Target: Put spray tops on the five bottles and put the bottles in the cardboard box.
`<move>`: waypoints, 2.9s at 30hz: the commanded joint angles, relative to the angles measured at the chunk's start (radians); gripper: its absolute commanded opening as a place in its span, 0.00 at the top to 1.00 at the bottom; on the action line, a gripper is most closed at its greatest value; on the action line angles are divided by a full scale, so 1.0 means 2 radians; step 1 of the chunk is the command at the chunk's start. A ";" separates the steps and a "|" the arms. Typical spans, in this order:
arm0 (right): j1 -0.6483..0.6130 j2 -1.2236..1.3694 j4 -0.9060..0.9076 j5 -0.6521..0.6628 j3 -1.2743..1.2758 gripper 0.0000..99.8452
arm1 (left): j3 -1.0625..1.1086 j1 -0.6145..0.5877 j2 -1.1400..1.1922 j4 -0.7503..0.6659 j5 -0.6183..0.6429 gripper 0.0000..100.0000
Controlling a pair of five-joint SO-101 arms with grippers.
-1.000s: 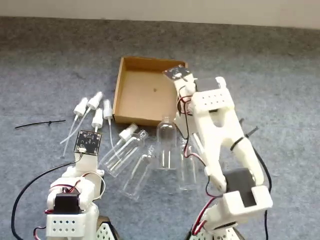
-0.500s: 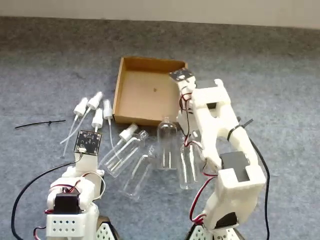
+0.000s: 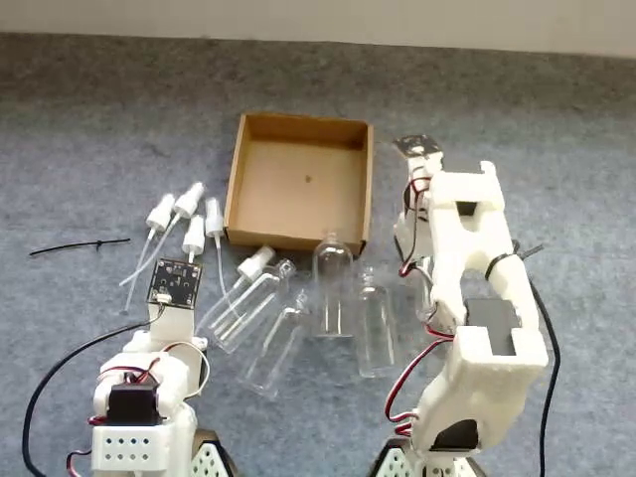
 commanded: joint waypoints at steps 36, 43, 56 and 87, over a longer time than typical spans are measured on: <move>-0.048 0.081 0.024 -0.041 -0.158 0.65 | 0.010 0.003 -0.005 0.002 -0.001 0.99; -0.017 0.090 0.052 -0.041 -0.175 0.65 | 0.010 0.002 -0.005 0.002 -0.001 0.99; -0.008 0.092 0.059 -0.040 -0.168 0.72 | 0.010 0.002 -0.005 0.002 -0.001 0.99; 0.002 0.007 0.136 -0.025 -0.214 1.00 | 0.010 -0.010 -0.005 -0.036 -0.002 0.99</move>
